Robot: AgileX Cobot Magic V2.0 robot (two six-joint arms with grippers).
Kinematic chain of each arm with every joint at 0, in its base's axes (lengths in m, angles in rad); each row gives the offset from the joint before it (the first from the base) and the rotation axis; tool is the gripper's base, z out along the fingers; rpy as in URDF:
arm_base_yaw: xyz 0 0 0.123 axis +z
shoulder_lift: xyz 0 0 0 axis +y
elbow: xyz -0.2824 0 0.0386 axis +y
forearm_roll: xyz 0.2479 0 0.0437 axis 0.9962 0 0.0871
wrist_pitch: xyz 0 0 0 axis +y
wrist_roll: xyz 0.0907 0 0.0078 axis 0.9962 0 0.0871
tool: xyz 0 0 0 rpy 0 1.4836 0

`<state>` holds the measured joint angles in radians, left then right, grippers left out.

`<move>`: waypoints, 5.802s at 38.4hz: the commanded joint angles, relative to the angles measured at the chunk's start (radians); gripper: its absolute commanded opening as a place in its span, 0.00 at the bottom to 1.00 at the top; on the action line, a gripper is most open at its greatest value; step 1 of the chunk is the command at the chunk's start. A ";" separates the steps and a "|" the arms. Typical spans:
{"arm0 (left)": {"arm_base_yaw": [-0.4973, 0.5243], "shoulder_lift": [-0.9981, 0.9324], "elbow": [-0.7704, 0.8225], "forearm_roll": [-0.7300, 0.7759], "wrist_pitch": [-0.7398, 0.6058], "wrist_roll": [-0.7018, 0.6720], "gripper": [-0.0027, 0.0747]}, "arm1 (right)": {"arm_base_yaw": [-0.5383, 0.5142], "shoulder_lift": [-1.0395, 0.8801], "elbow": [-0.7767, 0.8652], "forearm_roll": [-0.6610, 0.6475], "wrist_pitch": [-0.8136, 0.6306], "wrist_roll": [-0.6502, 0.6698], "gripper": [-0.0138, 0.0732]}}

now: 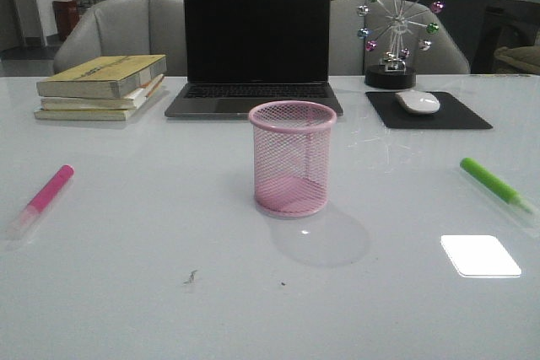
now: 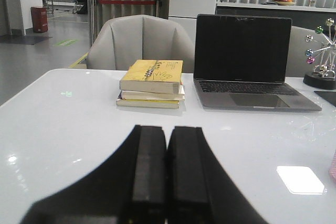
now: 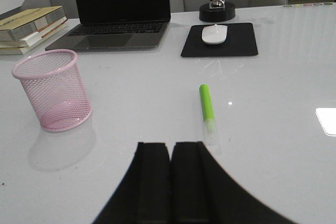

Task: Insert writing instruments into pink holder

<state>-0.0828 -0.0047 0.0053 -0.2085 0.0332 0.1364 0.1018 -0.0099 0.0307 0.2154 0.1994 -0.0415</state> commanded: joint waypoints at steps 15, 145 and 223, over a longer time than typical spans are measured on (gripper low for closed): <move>-0.007 -0.022 0.003 -0.009 -0.073 -0.008 0.15 | 0.000 -0.019 0.001 -0.001 -0.083 -0.003 0.19; -0.007 0.818 -0.685 0.018 0.294 -0.010 0.66 | -0.113 1.618 -1.262 -0.074 0.515 0.020 0.71; -0.007 0.818 -0.685 0.018 0.284 -0.010 0.66 | -0.118 2.051 -1.525 -0.110 0.759 -0.041 0.60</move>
<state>-0.0828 0.8175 -0.6416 -0.1797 0.3943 0.1358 -0.0124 2.0712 -1.4727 0.1023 0.9356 -0.0707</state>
